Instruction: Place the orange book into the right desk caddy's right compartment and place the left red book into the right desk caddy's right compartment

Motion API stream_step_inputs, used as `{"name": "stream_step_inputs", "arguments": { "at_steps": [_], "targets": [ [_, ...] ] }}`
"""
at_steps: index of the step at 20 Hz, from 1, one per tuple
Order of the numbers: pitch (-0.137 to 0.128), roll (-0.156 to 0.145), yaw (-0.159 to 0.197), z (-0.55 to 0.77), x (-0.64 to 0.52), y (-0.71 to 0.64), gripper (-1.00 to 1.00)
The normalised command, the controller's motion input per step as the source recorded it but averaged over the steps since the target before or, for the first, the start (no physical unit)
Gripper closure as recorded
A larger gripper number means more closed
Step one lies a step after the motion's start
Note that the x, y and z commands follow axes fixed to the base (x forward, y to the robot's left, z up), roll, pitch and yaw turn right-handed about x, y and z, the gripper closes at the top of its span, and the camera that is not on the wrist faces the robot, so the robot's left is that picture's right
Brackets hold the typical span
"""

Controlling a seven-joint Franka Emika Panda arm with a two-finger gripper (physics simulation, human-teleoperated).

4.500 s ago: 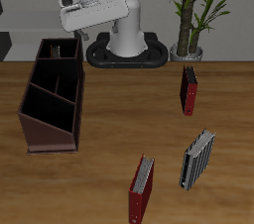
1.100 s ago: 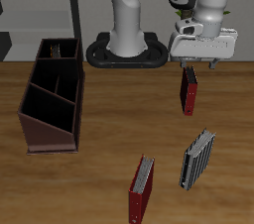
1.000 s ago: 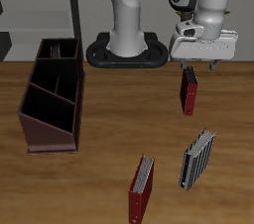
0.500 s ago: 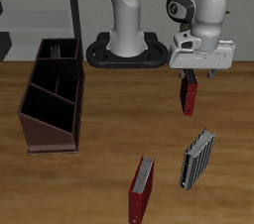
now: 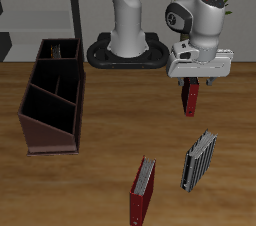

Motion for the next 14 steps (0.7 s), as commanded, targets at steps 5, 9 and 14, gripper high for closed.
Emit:
{"name": "stream_step_inputs", "arguments": {
  "at_steps": [5, 9, 14],
  "targets": [
    [0.047, 0.014, 0.010, -0.32, -0.06, -0.02, 1.00],
    [0.024, 0.034, 0.003, -0.16, -0.07, 0.02, 1.00],
    [-0.016, 0.052, -0.006, 0.18, -0.18, 0.06, 1.00]
  ]
}}
